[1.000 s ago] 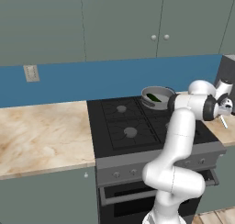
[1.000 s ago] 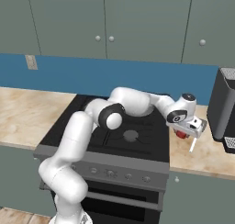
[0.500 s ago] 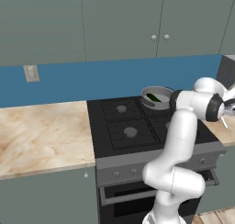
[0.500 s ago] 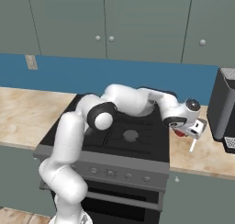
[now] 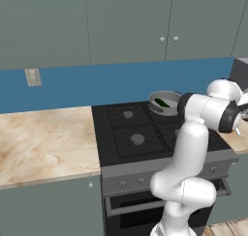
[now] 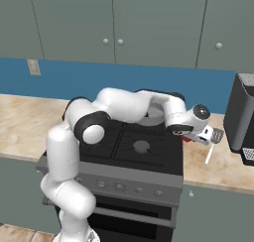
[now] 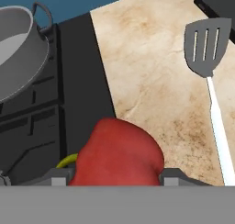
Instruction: Put the cucumber and bell pepper in the pot. Retrieve the spatula and lightly stir the vegetables in the pot.
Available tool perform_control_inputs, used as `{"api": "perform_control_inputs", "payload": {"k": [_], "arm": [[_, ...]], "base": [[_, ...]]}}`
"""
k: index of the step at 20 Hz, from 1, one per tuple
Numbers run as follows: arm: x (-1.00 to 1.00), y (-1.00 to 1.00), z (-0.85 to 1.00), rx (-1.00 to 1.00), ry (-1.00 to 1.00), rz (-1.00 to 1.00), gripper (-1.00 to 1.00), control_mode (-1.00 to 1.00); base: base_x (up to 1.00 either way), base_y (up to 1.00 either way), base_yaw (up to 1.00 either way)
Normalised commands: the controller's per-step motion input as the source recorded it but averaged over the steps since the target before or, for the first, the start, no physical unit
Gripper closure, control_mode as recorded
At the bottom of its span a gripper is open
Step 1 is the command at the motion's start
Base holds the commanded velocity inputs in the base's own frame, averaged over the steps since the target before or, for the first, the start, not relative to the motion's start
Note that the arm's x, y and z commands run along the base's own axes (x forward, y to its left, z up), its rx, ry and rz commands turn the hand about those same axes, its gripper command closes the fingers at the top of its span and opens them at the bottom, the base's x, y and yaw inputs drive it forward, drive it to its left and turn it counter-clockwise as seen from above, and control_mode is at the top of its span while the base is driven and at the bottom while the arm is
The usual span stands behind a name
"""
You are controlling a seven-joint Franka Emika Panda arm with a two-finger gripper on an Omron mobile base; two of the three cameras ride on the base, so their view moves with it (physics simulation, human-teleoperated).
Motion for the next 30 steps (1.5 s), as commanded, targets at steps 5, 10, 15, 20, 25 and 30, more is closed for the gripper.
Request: {"api": "perform_control_inputs", "payload": {"k": [5,10,15,20,25,30], "arm": [[0.0,0.22,0.42,0.0,0.0,0.01,1.0,-1.0],[0.0,0.27,-0.01,0.0,-0.13,0.0,1.0,-1.0],[0.0,0.35,0.0,0.0,-0.15,0.0,1.0,-1.0],[0.0,0.36,0.26,0.0,0.0,0.0,1.0,-1.0],[0.0,0.34,0.44,0.0,0.0,0.0,1.0,-1.0],[0.05,0.43,0.14,0.0,0.08,0.0,1.0,-1.0]], "base": [[0.0,0.0,0.0],[0.0,0.0,0.0],[0.0,0.0,0.0],[0.0,0.0,0.0],[0.0,0.0,0.0],[0.0,0.0,0.0]]}}
